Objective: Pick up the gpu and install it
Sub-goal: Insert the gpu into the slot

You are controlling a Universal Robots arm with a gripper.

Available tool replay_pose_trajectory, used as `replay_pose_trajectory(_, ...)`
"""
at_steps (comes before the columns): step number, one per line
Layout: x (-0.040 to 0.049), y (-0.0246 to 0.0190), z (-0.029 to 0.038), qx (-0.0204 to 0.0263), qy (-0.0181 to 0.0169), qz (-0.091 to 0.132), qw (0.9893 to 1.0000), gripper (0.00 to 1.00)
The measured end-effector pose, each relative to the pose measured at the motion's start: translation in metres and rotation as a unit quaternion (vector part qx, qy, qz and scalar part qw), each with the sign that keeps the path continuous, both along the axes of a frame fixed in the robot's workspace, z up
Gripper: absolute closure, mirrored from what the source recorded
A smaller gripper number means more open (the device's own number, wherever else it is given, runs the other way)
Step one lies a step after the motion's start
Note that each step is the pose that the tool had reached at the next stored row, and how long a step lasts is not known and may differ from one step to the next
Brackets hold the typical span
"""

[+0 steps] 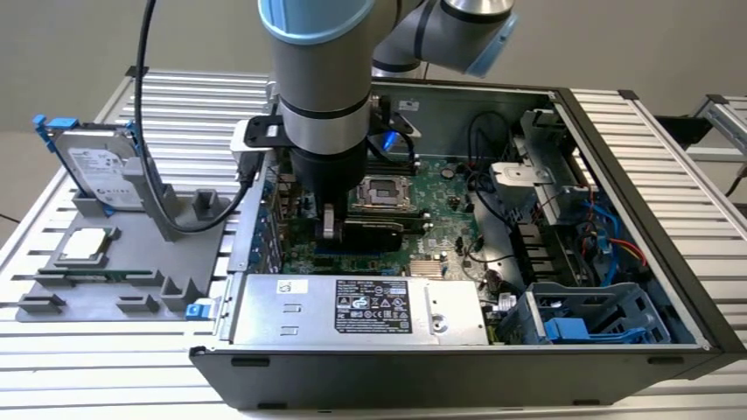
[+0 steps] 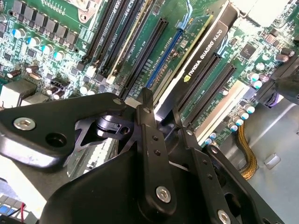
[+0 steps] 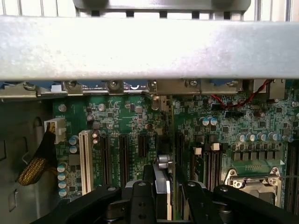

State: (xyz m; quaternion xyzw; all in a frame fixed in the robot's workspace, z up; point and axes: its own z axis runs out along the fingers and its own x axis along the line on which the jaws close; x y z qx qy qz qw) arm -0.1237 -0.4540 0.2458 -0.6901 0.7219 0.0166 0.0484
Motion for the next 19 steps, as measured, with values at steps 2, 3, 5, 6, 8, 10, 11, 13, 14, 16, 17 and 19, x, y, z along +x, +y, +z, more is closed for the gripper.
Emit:
replay_pose_trajectory(2, 0.0, 0.0, -0.0001, 0.0001, -0.0001, 0.0, 1.0, 1.0)
replay_pose_trajectory(3, 0.0, 0.0, -0.0001, 0.0001, 0.0, 0.0, 1.0, 1.0)
replay_pose_trajectory(5, 0.0, 0.0, -0.0002, 0.0001, 0.0, 0.0, 1.0, 1.0)
replay_pose_trajectory(6, 0.0, 0.0, -0.0002, 0.0001, 0.0, 0.0, 1.0, 1.0)
replay_pose_trajectory(8, 0.0, 0.0, -0.0003, 0.0001, 0.0, 0.0, 1.0, 1.0)
replay_pose_trajectory(10, 0.0, 0.0, -0.0003, 0.0001, 0.0, 0.0, 1.0, 1.0)
replay_pose_trajectory(11, 0.0, 0.0, -0.0003, 0.0001, 0.0, 0.0, 1.0, 1.0)
replay_pose_trajectory(13, 0.0, 0.0, -0.0006, 0.0003, -0.0001, 0.0, 1.0, 1.0)
replay_pose_trajectory(14, 0.0, 0.0, -0.001, 0.0006, 0.0, 0.0, 1.0, 1.0)
replay_pose_trajectory(16, 0.0, 0.0, -0.0018, 0.0009, 0.0001, 0.0, 1.0, 1.0)
replay_pose_trajectory(17, 0.0, 0.0, -0.0022, 0.001, 0.0001, 0.0, 1.0, 1.0)
replay_pose_trajectory(19, -0.0001, 0.0001, -0.0034, 0.0017, -0.0001, 0.0, 1.0, 1.0)
